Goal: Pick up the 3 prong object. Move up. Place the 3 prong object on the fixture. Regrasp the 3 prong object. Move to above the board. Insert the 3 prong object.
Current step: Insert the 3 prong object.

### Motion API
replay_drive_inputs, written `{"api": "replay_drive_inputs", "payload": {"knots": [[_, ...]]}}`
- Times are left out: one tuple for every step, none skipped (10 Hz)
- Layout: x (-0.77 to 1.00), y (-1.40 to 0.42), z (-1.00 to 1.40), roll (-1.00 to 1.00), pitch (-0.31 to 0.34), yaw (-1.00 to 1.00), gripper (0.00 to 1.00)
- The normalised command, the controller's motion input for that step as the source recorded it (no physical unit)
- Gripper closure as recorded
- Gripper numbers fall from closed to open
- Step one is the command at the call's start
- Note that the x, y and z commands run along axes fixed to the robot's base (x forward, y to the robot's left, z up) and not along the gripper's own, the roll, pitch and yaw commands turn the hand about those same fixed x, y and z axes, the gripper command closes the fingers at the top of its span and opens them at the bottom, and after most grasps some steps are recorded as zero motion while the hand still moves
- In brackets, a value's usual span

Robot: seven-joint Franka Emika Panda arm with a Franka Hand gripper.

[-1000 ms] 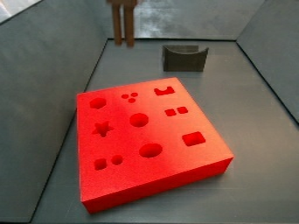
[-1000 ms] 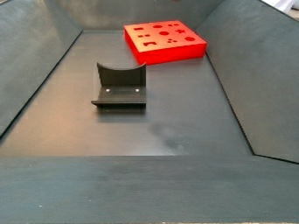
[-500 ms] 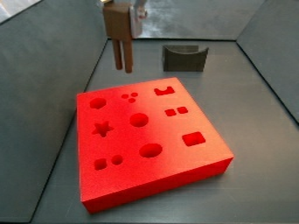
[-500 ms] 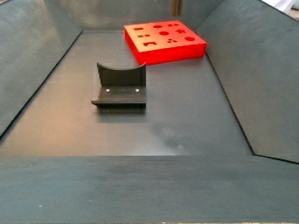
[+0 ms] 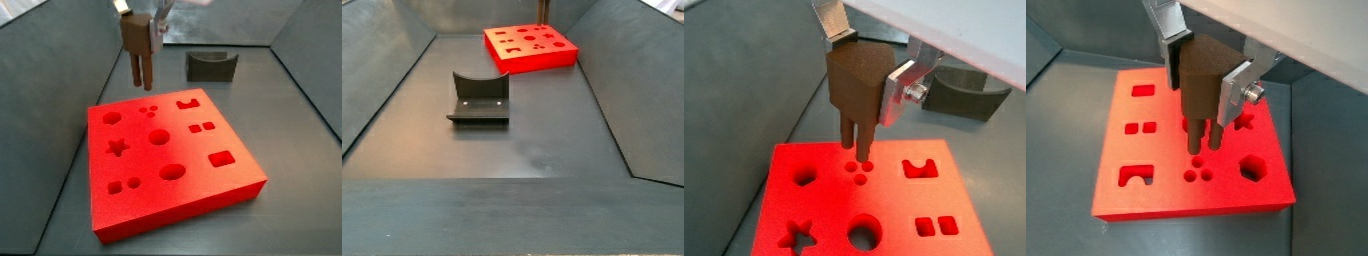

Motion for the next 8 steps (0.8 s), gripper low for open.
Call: {"api": "replay_drive_inputs", "payload": {"knots": [[0.00, 0.03, -0.53, 0.02, -0.100, -0.06, 1.00], [0.00, 0.03, -0.55, 0.04, -0.114, -0.07, 1.00], [0.00, 0.00, -0.52, 0.05, -0.094, -0.07, 1.00], [0.04, 0.00, -0.46, 0.02, -0.081, -0.13, 1.00], [0.04, 0.00, -0.47, 0.02, -0.060, -0.26, 1.00], [0.13, 0.00, -0.44, 0.02, -0.026, -0.29, 1.00], [0.20, 0.10, -0.43, 0.01, -0.013, -0.24, 1.00], [0.09, 0.05, -0.44, 0.06, -0.037, -0.20, 1.00]]}}
